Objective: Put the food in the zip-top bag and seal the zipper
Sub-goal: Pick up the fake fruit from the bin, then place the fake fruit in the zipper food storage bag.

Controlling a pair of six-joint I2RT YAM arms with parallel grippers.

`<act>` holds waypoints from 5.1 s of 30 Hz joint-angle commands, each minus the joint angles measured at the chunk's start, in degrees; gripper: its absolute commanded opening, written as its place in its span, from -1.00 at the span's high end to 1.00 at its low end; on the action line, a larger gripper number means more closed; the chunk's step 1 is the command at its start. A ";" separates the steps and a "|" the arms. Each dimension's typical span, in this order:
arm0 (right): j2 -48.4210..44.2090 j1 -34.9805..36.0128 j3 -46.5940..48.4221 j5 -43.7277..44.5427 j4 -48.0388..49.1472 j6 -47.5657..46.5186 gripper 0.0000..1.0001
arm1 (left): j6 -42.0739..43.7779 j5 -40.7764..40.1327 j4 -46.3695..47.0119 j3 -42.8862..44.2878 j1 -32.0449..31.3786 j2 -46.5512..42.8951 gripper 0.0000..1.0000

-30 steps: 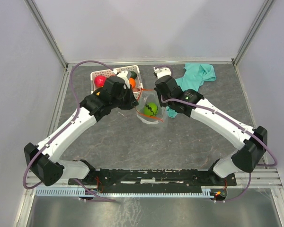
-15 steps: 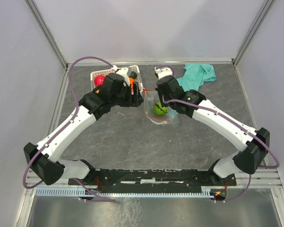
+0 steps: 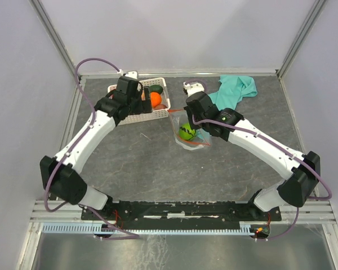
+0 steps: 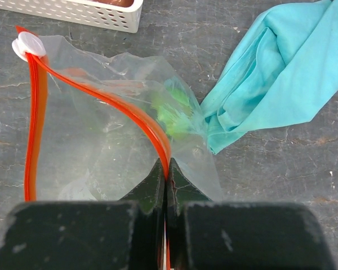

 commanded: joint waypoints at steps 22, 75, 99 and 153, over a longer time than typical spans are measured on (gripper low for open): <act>-0.47 -0.18 0.37 -7.58 3.27 2.53 0.96 | 30.44 0.60 -4.37 22.52 17.01 34.50 -0.91; 2.78 -0.19 2.65 -9.49 3.83 2.04 0.96 | 13.34 32.05 13.46 3.35 18.89 11.29 0.15; 2.82 -0.19 4.64 -11.07 5.74 3.68 0.96 | 11.27 38.52 40.71 -22.86 -1.75 -21.04 0.12; 2.51 -1.94 4.08 -12.92 10.12 5.79 0.96 | 6.53 32.19 29.88 -25.74 -12.18 -12.26 -0.81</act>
